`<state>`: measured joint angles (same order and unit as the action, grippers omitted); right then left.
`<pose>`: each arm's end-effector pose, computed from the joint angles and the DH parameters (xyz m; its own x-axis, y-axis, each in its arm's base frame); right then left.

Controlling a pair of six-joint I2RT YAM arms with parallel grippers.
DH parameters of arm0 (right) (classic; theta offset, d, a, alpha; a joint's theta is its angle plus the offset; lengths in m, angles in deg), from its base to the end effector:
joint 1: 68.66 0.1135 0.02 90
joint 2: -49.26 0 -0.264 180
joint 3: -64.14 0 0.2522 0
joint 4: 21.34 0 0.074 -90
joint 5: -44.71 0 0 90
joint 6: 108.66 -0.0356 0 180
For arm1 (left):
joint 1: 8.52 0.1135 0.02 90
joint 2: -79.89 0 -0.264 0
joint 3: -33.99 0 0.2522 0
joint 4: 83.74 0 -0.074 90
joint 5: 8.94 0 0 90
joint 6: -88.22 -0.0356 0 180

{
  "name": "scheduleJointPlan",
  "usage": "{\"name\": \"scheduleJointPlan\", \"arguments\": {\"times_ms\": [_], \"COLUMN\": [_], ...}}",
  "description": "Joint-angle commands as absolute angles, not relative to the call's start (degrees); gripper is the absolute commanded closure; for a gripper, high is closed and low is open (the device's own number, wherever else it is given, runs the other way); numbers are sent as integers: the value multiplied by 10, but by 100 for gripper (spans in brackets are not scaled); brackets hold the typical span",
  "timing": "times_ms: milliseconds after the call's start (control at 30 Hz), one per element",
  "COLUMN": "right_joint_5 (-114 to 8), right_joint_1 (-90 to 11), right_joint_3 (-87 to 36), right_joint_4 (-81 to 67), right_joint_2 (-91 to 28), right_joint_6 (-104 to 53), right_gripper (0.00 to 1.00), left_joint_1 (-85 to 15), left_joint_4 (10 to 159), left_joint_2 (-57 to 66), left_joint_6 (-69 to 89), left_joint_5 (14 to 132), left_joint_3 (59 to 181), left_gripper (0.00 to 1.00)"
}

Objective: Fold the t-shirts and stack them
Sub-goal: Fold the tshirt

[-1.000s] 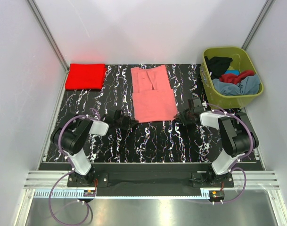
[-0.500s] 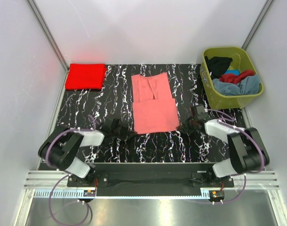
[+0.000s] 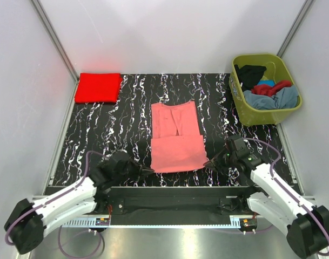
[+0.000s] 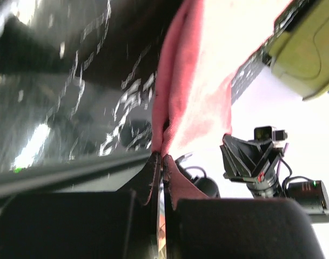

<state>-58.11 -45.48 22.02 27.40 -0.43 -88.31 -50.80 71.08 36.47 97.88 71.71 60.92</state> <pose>0.1435 0.0701 0.1911 -0.7319 0.6811 -0.0198 0.5443 0.6019 0.5843 0.1083 -0.1063 0.1508 -0.6604 -0.7143 0.2318 -0.6114 0.3321 -0.7183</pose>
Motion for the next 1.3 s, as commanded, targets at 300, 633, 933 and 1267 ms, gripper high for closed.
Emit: {"name": "scheduleJointPlan", "arguments": {"times_ms": [300,633,933,1267], "right_joint_5": [-567,-687,-724,-750], "right_joint_1": [-467,-573,-609,-616], "right_joint_3": [-35,-315,-486,-626], "right_joint_4": [374,314,314,316], "right_joint_2": [-162,-477,-645,-789], "right_joint_6": [-771,-704,-696,-695], "right_gripper": [100,100,100,100], "left_joint_1": [-492,-291,-221,-189], "left_joint_4": [556,577,589,597], "left_joint_2": [245,-3,-206,-337], "left_joint_6": [827,676,638,638], "left_joint_5": [795,699,623,601], "left_joint_3": [887,1134,1303,1406], "left_gripper": [100,100,100,100]}}
